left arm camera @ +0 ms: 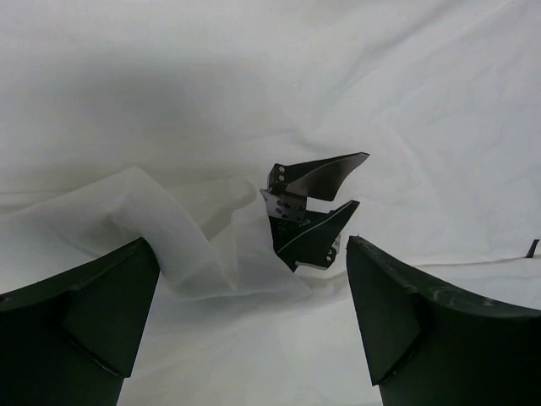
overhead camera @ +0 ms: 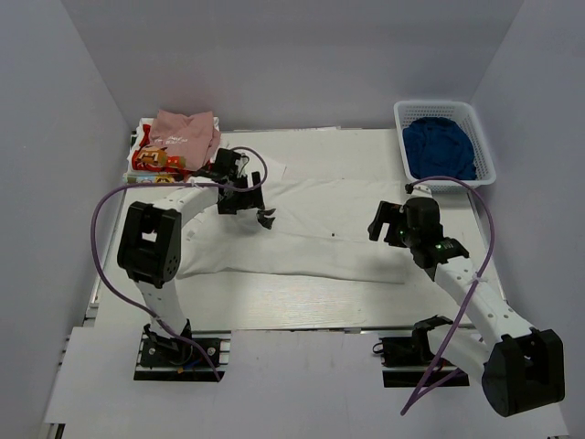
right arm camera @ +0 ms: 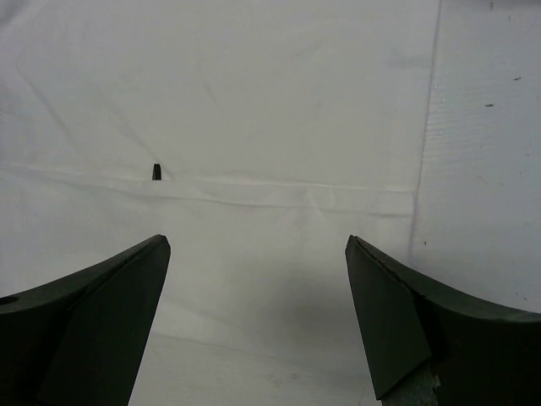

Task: Fold and stack the t-shirts

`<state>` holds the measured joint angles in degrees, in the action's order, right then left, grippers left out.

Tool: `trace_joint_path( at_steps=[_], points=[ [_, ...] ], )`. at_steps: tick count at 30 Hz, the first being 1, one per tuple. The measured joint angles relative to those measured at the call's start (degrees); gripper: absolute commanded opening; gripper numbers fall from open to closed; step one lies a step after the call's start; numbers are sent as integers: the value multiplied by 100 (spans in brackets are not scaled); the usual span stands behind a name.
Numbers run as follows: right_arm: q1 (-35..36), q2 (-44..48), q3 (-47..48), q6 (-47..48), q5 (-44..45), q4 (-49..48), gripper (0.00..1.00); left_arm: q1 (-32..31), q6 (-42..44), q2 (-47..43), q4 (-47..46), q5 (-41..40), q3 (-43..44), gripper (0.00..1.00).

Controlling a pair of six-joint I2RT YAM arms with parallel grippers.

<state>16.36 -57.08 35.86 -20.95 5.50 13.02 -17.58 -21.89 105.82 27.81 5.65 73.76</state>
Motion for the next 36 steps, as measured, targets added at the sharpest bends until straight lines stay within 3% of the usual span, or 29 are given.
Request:
trace_joint_path(
  at_steps=[9,14,25,30,36],
  points=[
    [0,-114,0,-9,35,-39,90,0,2,680,-111,76,328,100],
    [0,-393,0,48,-199,-114,90,7,0,605,-302,116,168,100],
    [0,-1803,-304,-68,-1213,-590,90,11,-107,-63,-1515,142,-1067,100],
    [-7,-1508,-654,-428,-1062,-903,90,13,-262,-483,-2177,308,-1825,100],
    [-4,-901,-916,-870,-455,-424,90,-24,-540,-1211,-2376,584,-2671,100]
  ],
)
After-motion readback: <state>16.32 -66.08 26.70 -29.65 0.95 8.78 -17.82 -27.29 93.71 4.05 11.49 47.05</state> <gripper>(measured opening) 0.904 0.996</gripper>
